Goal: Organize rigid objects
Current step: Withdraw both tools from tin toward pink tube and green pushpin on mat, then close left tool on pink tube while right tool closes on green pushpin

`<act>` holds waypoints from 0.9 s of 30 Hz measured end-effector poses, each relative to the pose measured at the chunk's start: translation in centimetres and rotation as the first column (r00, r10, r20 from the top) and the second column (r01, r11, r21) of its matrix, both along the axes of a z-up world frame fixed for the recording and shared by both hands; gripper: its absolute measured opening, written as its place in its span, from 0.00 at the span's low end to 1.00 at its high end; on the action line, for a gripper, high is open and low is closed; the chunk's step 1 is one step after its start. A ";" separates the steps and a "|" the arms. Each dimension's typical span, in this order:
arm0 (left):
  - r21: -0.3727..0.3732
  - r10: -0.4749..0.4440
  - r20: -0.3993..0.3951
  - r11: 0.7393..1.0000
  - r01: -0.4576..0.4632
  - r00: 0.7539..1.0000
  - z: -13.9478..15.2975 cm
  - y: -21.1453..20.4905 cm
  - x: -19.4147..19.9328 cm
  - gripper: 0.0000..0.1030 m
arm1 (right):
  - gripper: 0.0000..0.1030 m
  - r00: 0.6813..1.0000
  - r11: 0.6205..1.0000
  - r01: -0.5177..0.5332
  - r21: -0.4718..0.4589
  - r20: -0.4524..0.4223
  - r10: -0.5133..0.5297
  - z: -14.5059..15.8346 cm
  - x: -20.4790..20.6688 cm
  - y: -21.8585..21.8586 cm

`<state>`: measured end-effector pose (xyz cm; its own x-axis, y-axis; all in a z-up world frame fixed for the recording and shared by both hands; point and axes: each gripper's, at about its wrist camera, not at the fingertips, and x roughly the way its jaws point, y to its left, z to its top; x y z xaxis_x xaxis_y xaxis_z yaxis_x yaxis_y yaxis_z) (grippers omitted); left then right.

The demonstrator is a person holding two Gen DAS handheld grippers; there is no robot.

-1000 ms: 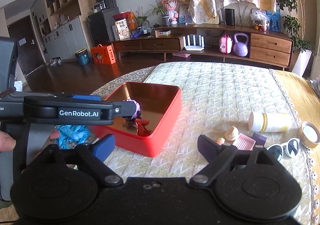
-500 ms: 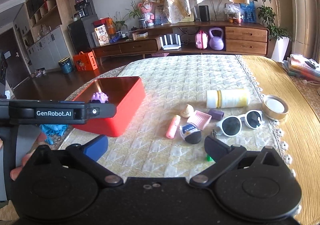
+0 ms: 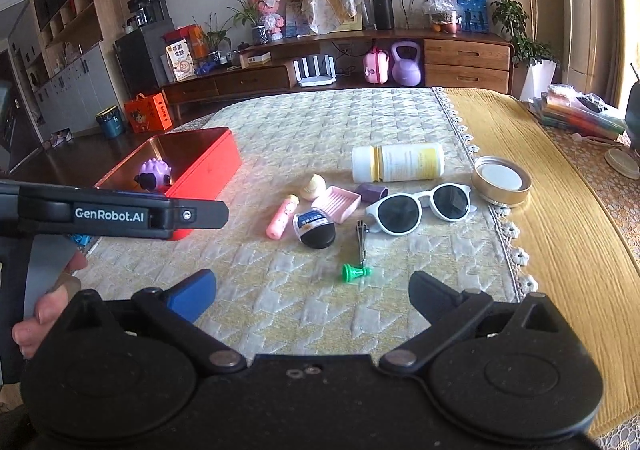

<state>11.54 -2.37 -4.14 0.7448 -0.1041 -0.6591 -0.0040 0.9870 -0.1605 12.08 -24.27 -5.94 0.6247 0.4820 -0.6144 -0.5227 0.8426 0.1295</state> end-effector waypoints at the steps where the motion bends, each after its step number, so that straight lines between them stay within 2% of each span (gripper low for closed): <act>1: 0.002 0.002 -0.008 1.000 -0.002 1.000 -0.3 -0.1 0.3 0.82 | 1.00 1.000 1.000 -0.006 -0.005 0.001 0.006 -0.1 0.0 -0.1; 12: 0.048 0.047 -0.066 0.998 -0.043 0.997 -3.2 -0.7 4.0 0.82 | 0.96 0.999 0.997 -0.050 -0.051 -0.011 0.049 -1.9 1.4 0.4; 18: 0.075 0.095 -0.081 0.993 -0.089 0.992 -4.4 -0.5 6.2 0.82 | 0.87 0.998 0.996 -0.058 -0.067 -0.026 0.056 -2.9 2.8 0.8; 25: 0.102 0.103 -0.077 0.990 -0.094 0.992 -5.3 -0.8 8.4 0.82 | 0.76 0.998 0.996 -0.052 -0.073 -0.034 0.049 -3.6 4.3 1.2; 27: 0.108 0.102 -0.077 0.990 -0.094 0.992 -5.6 -0.9 8.7 0.77 | 0.73 0.998 0.996 -0.052 -0.075 -0.038 0.049 -3.8 4.7 1.4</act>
